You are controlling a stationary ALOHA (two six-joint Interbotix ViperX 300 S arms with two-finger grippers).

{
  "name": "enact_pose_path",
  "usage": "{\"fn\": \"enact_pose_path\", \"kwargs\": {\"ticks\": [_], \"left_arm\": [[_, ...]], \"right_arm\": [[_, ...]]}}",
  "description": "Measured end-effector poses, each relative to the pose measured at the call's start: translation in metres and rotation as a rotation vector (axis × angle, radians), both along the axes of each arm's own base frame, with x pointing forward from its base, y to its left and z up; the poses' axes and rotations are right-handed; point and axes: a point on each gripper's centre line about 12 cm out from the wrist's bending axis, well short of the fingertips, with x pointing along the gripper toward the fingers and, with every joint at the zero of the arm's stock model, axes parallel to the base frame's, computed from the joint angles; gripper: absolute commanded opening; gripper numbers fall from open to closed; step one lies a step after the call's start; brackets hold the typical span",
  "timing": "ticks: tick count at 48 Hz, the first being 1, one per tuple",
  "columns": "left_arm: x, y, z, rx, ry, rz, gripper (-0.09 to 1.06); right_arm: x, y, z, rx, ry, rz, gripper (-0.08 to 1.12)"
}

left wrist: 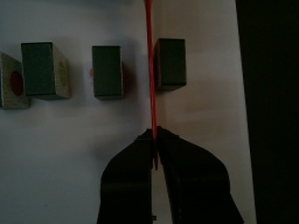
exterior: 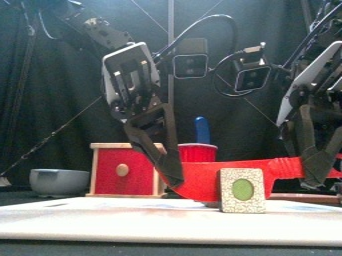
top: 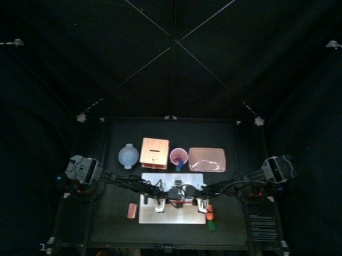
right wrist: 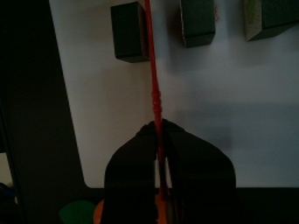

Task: Place sushi on board then cut the sushi with the knife then place the pieces on the plate
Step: Cut the sushi into 4 pieces

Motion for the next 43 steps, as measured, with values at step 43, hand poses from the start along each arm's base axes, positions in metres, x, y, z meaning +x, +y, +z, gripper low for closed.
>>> {"fn": "enact_pose_path", "kwargs": {"ticks": [43], "left_arm": [[-0.011, 0.039, 0.077, 0.14, -0.38, -0.042, 0.56]], "right_arm": [[-0.01, -0.038, 0.073, -0.065, -0.148, -0.013, 0.37]]}}
